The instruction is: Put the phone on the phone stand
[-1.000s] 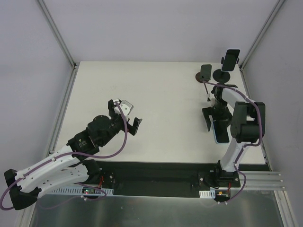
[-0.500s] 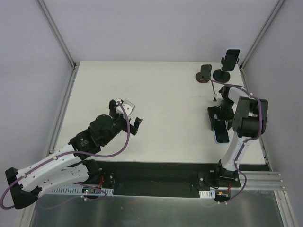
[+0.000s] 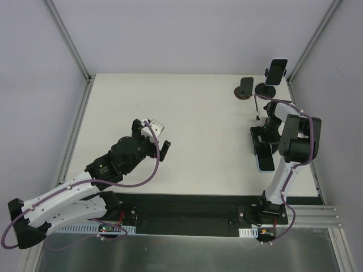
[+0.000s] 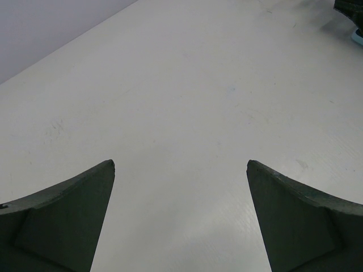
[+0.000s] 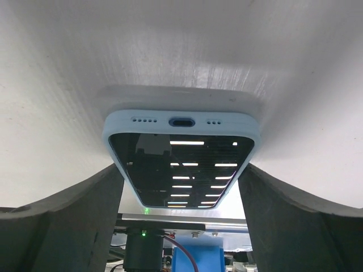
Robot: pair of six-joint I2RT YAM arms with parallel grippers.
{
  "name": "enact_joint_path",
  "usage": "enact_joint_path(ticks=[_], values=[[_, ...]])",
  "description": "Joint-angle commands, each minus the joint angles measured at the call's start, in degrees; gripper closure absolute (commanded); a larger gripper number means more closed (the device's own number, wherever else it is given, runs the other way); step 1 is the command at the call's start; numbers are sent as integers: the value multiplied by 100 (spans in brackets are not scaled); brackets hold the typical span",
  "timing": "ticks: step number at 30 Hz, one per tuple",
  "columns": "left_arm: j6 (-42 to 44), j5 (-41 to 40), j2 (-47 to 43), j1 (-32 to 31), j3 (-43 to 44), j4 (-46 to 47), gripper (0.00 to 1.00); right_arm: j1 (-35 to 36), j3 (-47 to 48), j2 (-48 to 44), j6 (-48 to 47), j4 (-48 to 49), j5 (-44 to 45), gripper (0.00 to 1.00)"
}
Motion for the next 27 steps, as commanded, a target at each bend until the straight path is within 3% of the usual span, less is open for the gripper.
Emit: enact_joint_path(ticks=[1,4,11,16,18,20,23,27], values=[[55,-95,35,-69,80,127,1,6,256,95,-137,101,-366,20],[82,-122,53,-69,80,127,1,67,344,174,-84,57,-252,31],[108,-218,114,-69,71,127,1,357,168,-212,126,426,284,99],[108,-210,202,-60,88,127,1,410,133,-617,215,540,258,99],[117,-210,237,-60,97,127,1,428,212,-643,250,435,284,73],[108,-219,255,-60,97,118,1,437,230,-669,250,391,259,37],[117,-227,272,-60,106,127,1,428,63,-880,136,601,56,14],[99,-210,272,-60,106,127,1,550,-77,-1091,-303,655,-1048,2]])
